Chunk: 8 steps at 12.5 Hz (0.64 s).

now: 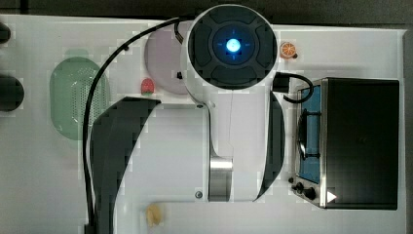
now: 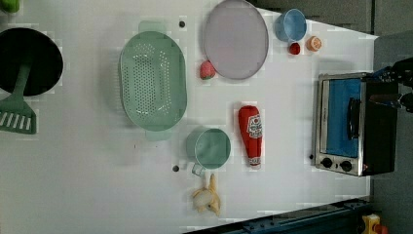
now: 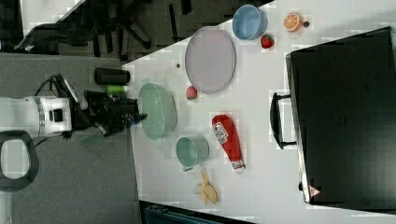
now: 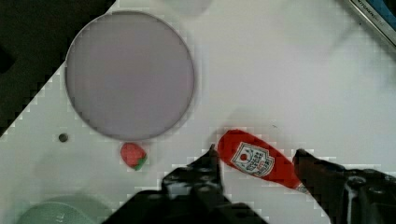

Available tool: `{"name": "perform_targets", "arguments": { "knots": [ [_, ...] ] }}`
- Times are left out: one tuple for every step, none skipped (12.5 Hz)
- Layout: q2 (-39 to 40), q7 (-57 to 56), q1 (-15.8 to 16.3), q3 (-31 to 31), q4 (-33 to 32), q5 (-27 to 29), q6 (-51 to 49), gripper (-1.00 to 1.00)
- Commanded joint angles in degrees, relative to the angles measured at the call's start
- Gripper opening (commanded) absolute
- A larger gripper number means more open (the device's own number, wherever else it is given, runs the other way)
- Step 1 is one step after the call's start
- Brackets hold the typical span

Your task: Flap open oven.

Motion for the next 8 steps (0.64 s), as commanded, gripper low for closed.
{"name": "perform_targets", "arguments": {
  "knots": [
    [-16.49,-4.43,-1.68,-0.79,-7.08,-1.45,-11.5,0.59],
    [-16.5,-4.43,-1.68,-0.79,-7.08,-1.45,-11.51,0.81],
    [-16.49,-4.43,-1.68,-0.79,-7.08,-1.45,-11.51,0.99],
    [-16.5,-4.43,-1.68,-0.79,-7.08,-1.45,-11.49,1.0],
    [-16.49,-4.43,-1.67,-0.79,-7.08,-1.45,-11.5,1.0],
    [-16.5,-4.43,-1.68,-0.79,-7.08,-1.45,-11.5,1.0],
    [-16.49,-4.43,-1.68,-0.79,-7.08,-1.45,-11.5,0.89],
    [-16.5,-4.43,-1.68,-0.79,-7.08,-1.45,-11.49,0.65]
  ]
}}
